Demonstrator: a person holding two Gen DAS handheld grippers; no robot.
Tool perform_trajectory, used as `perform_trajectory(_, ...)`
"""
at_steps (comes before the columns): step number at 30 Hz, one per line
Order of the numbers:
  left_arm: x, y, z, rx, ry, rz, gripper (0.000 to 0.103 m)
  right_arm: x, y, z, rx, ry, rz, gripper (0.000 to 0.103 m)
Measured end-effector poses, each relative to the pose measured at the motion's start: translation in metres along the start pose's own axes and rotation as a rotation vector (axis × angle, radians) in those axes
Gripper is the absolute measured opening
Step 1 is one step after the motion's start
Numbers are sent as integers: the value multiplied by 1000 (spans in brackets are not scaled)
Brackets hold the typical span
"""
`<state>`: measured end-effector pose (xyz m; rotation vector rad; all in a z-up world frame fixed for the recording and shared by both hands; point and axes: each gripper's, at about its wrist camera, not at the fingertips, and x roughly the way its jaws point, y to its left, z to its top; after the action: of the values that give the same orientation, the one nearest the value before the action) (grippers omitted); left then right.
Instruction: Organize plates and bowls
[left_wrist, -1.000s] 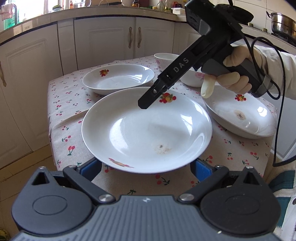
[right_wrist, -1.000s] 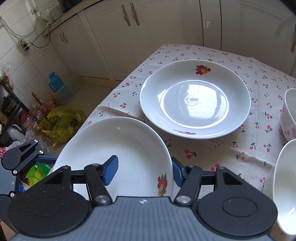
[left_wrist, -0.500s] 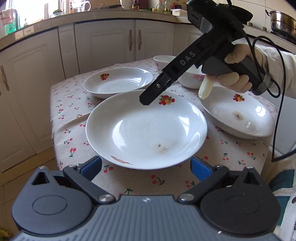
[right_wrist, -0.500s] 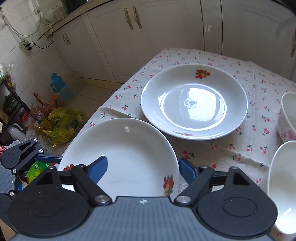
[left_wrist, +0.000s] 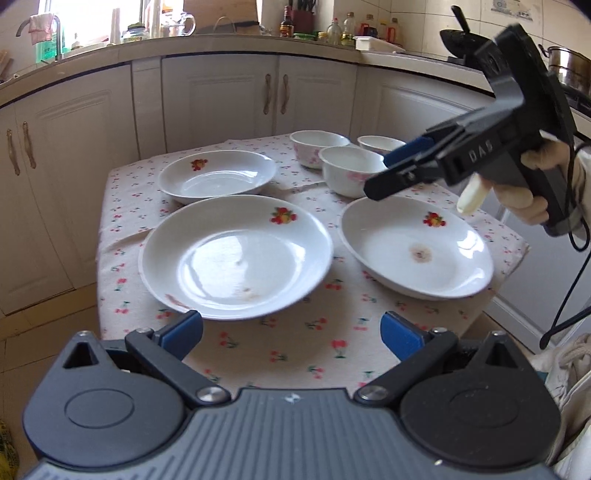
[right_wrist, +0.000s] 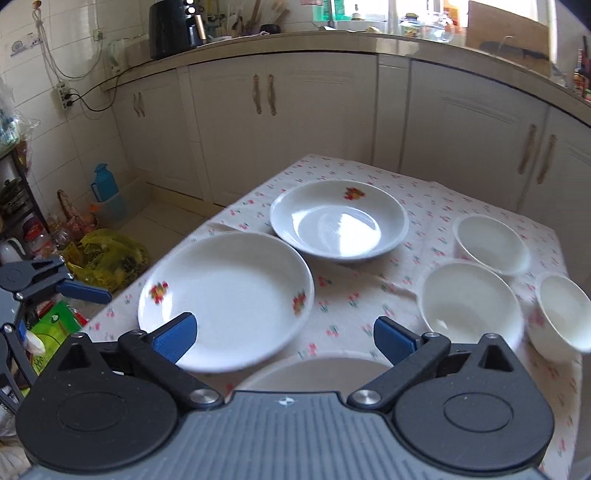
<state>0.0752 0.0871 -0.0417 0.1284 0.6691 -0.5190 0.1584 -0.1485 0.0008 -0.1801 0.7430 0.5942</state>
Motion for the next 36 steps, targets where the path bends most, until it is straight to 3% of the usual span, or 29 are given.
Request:
perform_trajectory(14,27,-71,5,79,25,-84,102,-49,-43,-97,180,-17,-77,103)
perform_trajectory(22,39,-81,30,112,40,-59,102,-74,-41,-138,61,-63,-41,103)
perform_trajectory(28,57,-87,54,145,63,-57,102,-59,-34,-156,-2,-26,-13,103)
perform_trajectory(36,98,-83,82,155,165,-102,101,-41,-25,-158,-96,-49,-30,103)
